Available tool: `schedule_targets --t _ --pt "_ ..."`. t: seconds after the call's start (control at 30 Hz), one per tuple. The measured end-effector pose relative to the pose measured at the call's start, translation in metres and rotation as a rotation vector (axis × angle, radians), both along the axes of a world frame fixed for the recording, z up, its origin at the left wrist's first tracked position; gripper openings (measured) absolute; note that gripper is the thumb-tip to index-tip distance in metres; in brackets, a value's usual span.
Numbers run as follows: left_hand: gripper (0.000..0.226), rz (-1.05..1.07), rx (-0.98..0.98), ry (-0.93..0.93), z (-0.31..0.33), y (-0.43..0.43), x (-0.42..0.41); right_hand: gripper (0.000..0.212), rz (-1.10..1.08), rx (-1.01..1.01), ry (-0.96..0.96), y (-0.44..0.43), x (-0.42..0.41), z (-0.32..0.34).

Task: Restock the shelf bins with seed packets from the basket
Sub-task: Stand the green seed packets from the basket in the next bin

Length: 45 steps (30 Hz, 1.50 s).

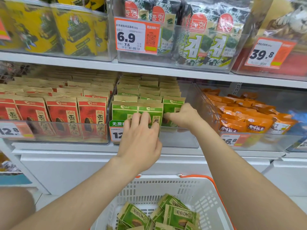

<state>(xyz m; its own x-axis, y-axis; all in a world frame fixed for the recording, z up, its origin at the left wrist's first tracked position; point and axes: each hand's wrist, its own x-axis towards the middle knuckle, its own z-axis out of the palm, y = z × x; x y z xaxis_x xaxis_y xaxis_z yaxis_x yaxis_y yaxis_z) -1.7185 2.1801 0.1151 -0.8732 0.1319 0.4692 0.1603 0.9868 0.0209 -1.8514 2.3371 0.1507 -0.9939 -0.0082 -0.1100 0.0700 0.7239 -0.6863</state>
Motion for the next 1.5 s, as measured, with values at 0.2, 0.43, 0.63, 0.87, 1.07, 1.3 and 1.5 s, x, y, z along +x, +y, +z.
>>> schedule_targets --t 0.2,0.43,0.63,0.87,1.07,1.3,1.5 --pt "0.021 -0.005 -0.026 0.000 -0.002 0.002 0.000 0.078 -0.006 -0.009 0.089 0.002 -0.011 -0.009" --pt "0.024 -0.010 -0.047 -0.012 -0.002 0.004 0.000 0.072 -0.001 0.145 0.240 -0.010 -0.008 -0.019" --pt "0.021 -0.034 -0.013 -0.013 -0.001 0.003 0.002 0.065 -0.091 0.136 0.207 -0.011 0.009 -0.015" --pt "0.013 -0.119 -0.026 0.129 0.000 -0.004 0.009 0.054 -0.182 0.227 0.306 -0.005 0.035 -0.008" --pt "0.020 -0.078 -0.140 -0.325 -0.022 -0.015 0.022 0.007 0.213 0.222 1.197 0.002 0.066 -0.067" --pt "0.023 -0.243 -0.376 -0.923 -0.076 -0.018 0.036 0.022 0.625 0.554 0.549 0.021 0.114 -0.179" --pt "0.023 -0.330 -0.406 -1.128 -0.107 0.002 0.044 0.019 0.725 0.740 -0.369 0.031 0.169 -0.272"
